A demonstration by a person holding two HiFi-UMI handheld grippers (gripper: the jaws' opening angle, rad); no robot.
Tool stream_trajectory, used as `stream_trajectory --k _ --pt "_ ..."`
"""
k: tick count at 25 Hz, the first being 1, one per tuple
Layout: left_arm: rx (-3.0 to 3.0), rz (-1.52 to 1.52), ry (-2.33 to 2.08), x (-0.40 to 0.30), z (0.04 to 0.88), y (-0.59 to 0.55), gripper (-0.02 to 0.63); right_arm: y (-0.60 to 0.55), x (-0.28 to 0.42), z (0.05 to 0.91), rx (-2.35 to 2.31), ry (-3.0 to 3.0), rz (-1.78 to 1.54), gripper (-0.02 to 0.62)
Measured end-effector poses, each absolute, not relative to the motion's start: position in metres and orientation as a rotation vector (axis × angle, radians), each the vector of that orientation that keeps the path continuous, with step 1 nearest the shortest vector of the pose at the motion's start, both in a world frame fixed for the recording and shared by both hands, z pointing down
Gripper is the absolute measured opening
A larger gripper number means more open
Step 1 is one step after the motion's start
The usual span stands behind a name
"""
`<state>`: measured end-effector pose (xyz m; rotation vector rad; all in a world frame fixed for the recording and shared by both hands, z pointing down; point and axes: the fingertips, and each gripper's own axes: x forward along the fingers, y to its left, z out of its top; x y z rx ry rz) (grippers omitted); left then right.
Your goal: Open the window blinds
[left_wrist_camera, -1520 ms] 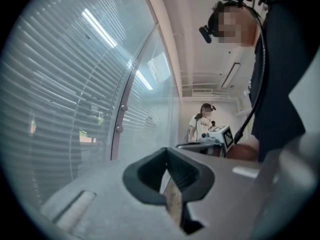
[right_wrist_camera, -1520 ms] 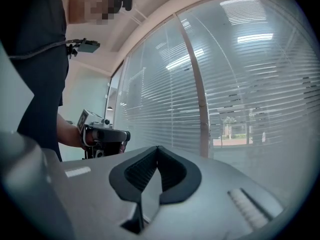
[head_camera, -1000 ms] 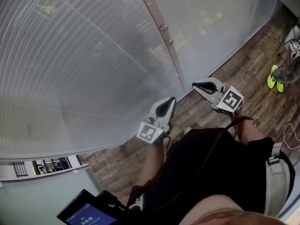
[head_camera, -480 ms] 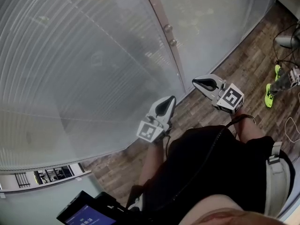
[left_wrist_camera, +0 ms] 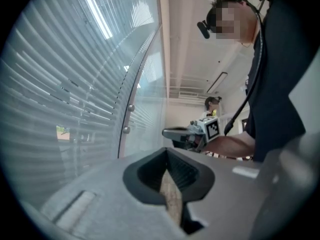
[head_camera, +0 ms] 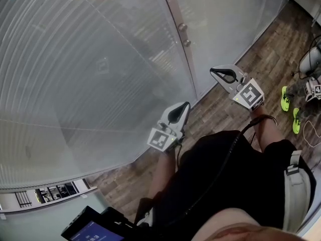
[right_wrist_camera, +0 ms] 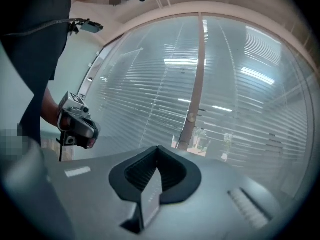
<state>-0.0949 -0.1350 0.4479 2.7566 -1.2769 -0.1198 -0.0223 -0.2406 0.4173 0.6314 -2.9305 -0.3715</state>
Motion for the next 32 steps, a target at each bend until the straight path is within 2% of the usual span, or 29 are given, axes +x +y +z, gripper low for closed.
stream_trajectory --k 11,25,32 --pt "2.707 -0.135 -1.331 -0.122 0.458 -0.110 0.003 -0.268 -0.048 0.394 0.674 -2.695 -0.770 0.029" --pt "2.685 -0.151 -1.380 -0.141 0.458 -0.098 0.003 -0.313 -0.082 0.352 0.719 -2.391 -1.135 0.159" --pt "2.657 -0.159 -1.402 -0.146 0.461 -0.093 0.003 -0.335 -0.096 0.347 0.693 -2.202 -1.289 0.187"
